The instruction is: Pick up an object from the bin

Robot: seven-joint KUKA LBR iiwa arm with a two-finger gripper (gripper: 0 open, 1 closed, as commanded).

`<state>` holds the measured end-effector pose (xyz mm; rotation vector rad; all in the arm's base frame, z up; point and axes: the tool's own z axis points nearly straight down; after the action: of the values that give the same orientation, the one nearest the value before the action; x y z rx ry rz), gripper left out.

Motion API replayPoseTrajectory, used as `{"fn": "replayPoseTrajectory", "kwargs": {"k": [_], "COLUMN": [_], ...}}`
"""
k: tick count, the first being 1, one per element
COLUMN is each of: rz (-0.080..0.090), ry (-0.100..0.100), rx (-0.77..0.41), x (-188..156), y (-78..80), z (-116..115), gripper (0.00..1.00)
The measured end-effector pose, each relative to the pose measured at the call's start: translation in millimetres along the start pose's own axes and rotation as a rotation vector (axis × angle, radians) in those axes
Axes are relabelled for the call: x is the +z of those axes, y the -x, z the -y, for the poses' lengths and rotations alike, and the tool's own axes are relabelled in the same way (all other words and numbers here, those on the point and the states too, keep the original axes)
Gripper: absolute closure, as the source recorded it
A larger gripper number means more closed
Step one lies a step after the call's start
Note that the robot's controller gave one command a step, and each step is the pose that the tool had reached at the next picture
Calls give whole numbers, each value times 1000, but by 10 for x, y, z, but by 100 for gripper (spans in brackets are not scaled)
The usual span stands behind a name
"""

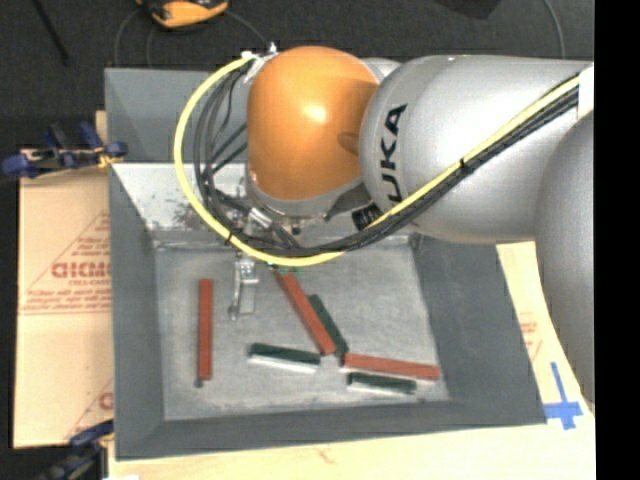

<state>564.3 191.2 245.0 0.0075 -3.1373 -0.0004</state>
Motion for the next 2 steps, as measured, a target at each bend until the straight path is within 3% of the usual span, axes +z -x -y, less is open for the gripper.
{"fn": "replayPoseTrajectory", "kwargs": {"k": [1,2], "rz": [6,11], "ry": [1,0], "rx": [4,-52], "x": [-44,651], "y": [8,-115], "z": [15,382], "gripper": [0,0]}}
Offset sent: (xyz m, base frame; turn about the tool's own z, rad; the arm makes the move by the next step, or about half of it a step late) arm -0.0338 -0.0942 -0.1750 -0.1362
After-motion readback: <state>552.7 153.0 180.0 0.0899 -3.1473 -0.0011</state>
